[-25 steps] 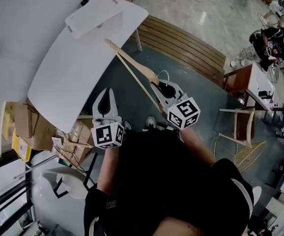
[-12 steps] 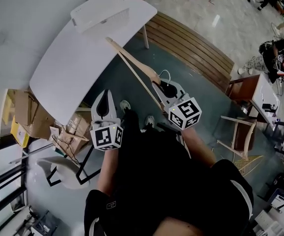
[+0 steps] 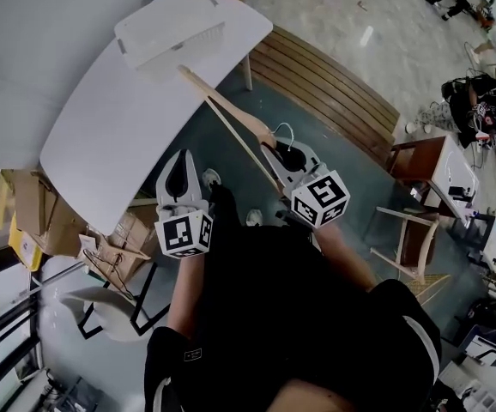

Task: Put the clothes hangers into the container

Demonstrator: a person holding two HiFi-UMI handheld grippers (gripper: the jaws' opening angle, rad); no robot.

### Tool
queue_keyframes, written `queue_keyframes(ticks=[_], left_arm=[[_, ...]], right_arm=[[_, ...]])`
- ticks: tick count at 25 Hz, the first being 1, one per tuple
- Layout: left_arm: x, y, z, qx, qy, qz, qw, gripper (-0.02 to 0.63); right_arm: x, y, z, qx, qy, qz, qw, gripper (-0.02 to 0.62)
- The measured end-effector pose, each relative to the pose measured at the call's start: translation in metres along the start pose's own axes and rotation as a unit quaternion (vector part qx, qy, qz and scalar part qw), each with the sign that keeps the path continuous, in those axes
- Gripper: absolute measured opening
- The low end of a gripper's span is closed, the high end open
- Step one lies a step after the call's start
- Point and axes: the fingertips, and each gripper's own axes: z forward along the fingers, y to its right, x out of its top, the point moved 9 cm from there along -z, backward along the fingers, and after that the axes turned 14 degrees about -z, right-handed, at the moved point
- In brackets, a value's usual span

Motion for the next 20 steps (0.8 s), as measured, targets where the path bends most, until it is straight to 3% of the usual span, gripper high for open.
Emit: queue_keyframes(ticks=[12, 20], left_arm=[[0.043, -0.071, 0.095, -0.021, 0.001, -0.014, 0.9997, 0.006], [0.064, -0.132, 0.126, -0.020, 0.001, -0.024, 0.9995, 0.006]], right_arm=[[0.034, 0.036, 0.102, 0.008, -0.023, -0.012, 1.000, 0.061], [0.053, 0.042, 0.167, 0.011, -0.031, -0.021, 0.999, 0.061]])
